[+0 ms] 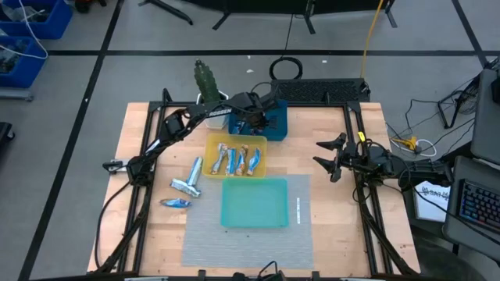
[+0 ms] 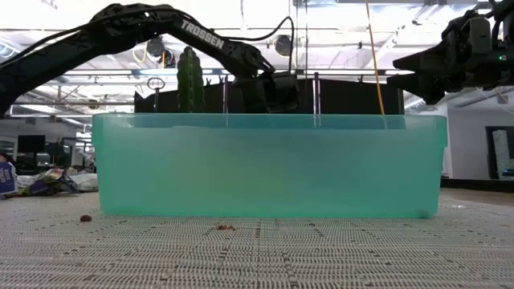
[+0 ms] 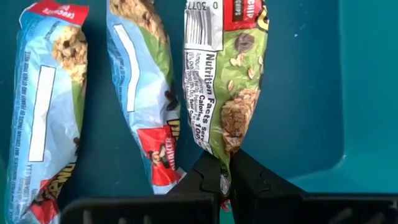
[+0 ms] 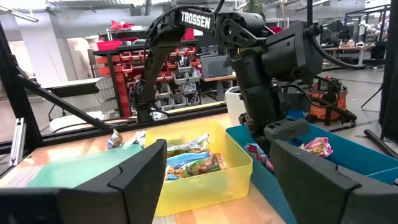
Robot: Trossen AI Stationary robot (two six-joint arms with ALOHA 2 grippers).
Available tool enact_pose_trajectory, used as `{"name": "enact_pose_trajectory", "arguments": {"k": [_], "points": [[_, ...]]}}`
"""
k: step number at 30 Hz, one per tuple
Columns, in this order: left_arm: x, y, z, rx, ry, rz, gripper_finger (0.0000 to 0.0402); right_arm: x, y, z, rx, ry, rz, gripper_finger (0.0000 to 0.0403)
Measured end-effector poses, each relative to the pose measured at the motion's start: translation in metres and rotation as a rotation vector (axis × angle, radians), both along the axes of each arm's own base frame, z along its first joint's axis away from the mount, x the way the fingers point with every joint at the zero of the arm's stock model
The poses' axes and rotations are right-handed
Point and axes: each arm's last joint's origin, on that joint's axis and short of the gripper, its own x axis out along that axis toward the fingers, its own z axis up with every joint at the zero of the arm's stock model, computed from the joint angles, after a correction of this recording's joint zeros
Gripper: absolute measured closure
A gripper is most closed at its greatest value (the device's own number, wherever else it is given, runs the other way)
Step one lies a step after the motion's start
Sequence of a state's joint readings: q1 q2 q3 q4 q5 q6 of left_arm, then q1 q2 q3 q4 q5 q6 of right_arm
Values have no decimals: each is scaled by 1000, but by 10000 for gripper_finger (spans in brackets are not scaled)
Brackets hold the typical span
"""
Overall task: Pick and place Granola Bars by type
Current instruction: Put the red granola bar into the blue bin, then put the blue granola bar into the green bin
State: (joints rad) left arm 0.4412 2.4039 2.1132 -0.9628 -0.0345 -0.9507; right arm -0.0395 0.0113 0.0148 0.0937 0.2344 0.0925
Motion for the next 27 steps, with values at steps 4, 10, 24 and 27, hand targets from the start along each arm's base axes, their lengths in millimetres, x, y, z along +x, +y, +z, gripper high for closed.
{"name": "enact_pose_trajectory", "arguments": {"k": [4,10,24,27], "points": [[0,0,0,1,7,-12,387,0,0,0,0,0,0,124],[0,0,0,9,10,-37,342,0,0,0,0,0,0,124],[-1,0,0,6,16,-29,231,0,0,0,0,0,0,124],[-1,0,0,0,13,-30,191,0,0,0,0,0,0,124]]}}
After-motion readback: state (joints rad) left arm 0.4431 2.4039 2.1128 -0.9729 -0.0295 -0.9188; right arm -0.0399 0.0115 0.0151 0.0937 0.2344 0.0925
